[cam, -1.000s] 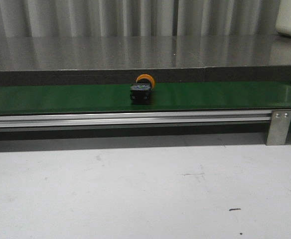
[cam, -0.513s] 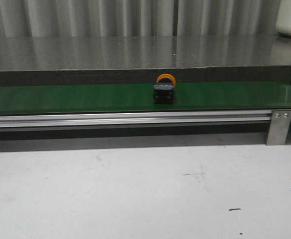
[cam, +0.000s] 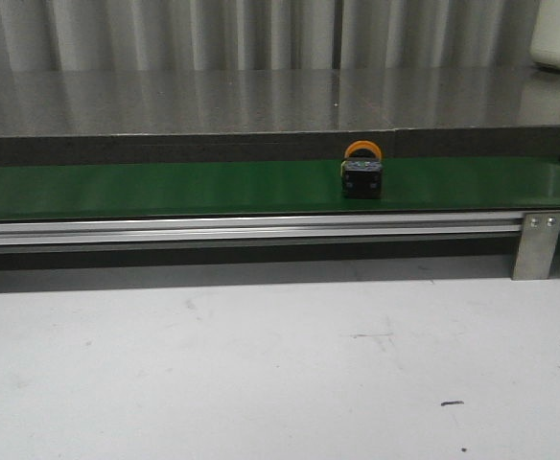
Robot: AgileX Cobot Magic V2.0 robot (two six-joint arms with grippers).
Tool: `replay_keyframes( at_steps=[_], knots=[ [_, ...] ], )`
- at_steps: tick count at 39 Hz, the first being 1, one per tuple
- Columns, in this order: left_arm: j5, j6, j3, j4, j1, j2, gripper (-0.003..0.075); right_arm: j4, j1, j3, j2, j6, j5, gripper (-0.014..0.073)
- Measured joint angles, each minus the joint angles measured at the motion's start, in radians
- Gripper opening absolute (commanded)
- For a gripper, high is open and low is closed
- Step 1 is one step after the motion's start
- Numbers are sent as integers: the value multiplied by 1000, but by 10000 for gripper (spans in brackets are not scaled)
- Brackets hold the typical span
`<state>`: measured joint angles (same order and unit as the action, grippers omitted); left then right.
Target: Move button from left to right
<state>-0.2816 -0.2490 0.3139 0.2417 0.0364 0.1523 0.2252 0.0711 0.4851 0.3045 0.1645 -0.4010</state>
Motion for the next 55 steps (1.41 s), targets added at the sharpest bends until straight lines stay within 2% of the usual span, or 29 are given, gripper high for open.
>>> replay_keyframes(
  at_steps=[8,12,23,35,46,55],
  knots=[
    [0,0,0,0,0,0,-21,0,0,1,14,0,0,644],
    [0,0,0,0,0,0,-21,0,0,22,96,-14,0,644],
    [0,0,0,0,0,0,-21,0,0,147,480,-35,24,644],
    [0,0,0,0,0,0,-21,5,0,395,892,-48,12,644],
    [0,0,0,0,0,0,-21,115,0,648,1231,-48,-50,644],
    [0,0,0,0,0,0,-21,131,-1,781,1442,-48,-62,644]
  ],
)
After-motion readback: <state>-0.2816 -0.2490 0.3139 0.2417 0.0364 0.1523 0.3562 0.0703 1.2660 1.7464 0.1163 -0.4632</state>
